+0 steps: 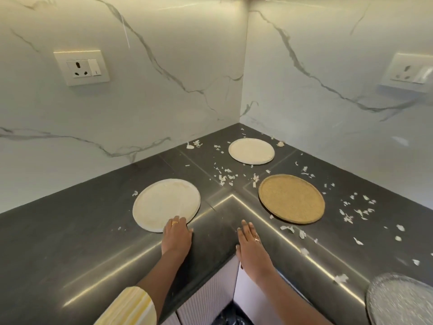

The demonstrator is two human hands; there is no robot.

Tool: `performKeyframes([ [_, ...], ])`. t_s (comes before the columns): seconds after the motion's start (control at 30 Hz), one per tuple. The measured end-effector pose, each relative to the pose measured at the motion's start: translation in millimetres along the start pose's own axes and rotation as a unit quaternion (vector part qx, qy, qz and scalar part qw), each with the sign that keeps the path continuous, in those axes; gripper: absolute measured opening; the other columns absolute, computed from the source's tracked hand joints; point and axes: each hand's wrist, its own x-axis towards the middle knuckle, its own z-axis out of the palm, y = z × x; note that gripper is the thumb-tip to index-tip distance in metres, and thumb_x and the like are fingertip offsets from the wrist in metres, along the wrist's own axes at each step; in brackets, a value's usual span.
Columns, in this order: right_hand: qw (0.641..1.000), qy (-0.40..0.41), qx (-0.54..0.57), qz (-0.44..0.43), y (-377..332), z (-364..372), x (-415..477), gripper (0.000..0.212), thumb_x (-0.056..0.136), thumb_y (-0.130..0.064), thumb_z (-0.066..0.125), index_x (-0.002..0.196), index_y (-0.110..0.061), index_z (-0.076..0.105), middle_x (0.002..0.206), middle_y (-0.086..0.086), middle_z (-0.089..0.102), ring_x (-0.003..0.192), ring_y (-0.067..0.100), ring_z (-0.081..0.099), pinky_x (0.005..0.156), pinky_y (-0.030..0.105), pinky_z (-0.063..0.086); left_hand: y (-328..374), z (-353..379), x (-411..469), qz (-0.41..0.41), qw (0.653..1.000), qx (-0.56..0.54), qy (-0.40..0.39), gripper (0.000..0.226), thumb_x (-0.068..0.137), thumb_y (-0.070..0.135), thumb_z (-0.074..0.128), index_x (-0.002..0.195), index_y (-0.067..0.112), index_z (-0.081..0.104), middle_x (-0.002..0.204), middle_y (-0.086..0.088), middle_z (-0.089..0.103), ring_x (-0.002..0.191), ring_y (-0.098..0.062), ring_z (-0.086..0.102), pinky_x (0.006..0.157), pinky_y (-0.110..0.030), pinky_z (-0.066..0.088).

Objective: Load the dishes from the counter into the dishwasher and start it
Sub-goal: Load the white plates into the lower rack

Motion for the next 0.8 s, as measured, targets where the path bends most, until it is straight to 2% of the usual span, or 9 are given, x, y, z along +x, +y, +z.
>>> performKeyframes([
  [0.13,1.0,-0.007,0.011,0.016,2,-2,60,0.052,0.102,-0.025,0.023,0.149,-0.006,0.008,0.157,0.014,-0.008,0.144,0.028,-0.009,0.117,0.032,0.0,-3,9,40,-0.007,1.0,0.019,-0.003,0.036,0.095,0.04,0.045,0.119,0.013,0.049,0.126,-0.005,0.047,0.116,-0.023,0.043,0.094,-0.032,0.042],
  [0.27,0.999,0.003,0.027,0.046,18,-13,115,0.051,0.102,-0.025,0.025,0.149,-0.008,0.012,0.157,0.013,-0.002,0.145,0.027,-0.004,0.117,0.032,0.007,13,14,71,0.092,0.982,0.145,-0.074,0.034,0.097,0.008,0.035,0.128,0.001,0.046,0.131,-0.014,0.041,0.118,-0.03,0.043,0.079,-0.033,0.05],
  [0.33,0.997,0.015,0.03,0.067,27,-18,139,0.05,0.102,-0.024,0.027,0.148,-0.008,0.016,0.157,0.014,0.003,0.145,0.028,0.0,0.117,0.032,0.007,25,8,86,0.113,0.972,0.181,-0.096,0.033,0.095,0.002,0.037,0.125,-0.002,0.05,0.125,-0.015,0.045,0.113,-0.029,0.045,0.069,-0.029,0.047],
  [0.37,0.997,0.02,0.027,0.076,31,-19,150,0.05,0.102,-0.024,0.028,0.147,-0.007,0.018,0.157,0.015,0.005,0.145,0.029,0.001,0.117,0.032,0.007,31,4,94,0.128,0.968,0.195,-0.086,0.032,0.094,0.001,0.038,0.123,-0.001,0.052,0.122,-0.016,0.047,0.111,-0.029,0.047,0.067,-0.027,0.044],
  [0.43,0.995,0.023,0.034,0.091,40,-21,169,0.049,0.101,-0.022,0.031,0.146,-0.005,0.021,0.156,0.016,0.009,0.145,0.029,0.003,0.118,0.033,0.009,43,-8,111,0.13,0.971,0.192,-0.065,0.032,0.093,0.001,0.038,0.121,0.002,0.054,0.122,-0.016,0.047,0.11,-0.029,0.047,0.076,-0.029,0.045],
  [0.57,0.995,0.005,0.049,0.088,57,-21,197,0.047,0.1,-0.019,0.033,0.145,-0.007,0.023,0.157,0.013,0.009,0.145,0.028,0.003,0.117,0.032,0.01,62,-53,154,0.039,0.996,0.082,-0.008,0.033,0.092,0.01,0.042,0.124,0.011,0.05,0.128,-0.008,0.042,0.115,-0.027,0.045,0.083,-0.034,0.043],
  [0.63,0.995,-0.015,0.051,0.084,66,-23,205,0.047,0.101,-0.018,0.031,0.146,-0.006,0.022,0.157,0.012,0.008,0.145,0.028,0.003,0.117,0.031,0.009,73,-80,172,0.002,1.0,-0.006,0.027,0.032,0.09,0.009,0.043,0.121,0.011,0.051,0.125,-0.008,0.046,0.11,-0.029,0.051,0.082,-0.038,0.042],
  [0.7,0.994,-0.029,0.054,0.088,78,-25,213,0.047,0.101,-0.017,0.03,0.146,-0.007,0.021,0.157,0.012,0.009,0.145,0.027,0.004,0.116,0.032,0.012,83,-107,190,-0.021,0.993,-0.096,0.068,0.028,0.087,0.009,0.047,0.114,0.009,0.055,0.111,-0.01,0.052,0.096,-0.031,0.058,0.075,-0.037,0.042],
  [0.8,0.984,-0.026,0.126,0.127,98,-31,232,0.045,0.099,-0.015,0.036,0.142,-0.002,0.03,0.153,0.013,0.02,0.142,0.027,0.018,0.113,0.034,0.022,86,-135,220,0.0,0.967,-0.222,0.129,0.008,0.084,0.007,0.05,0.09,0.009,0.055,0.074,-0.002,0.052,0.066,-0.021,0.053,0.057,-0.027,0.036],
])
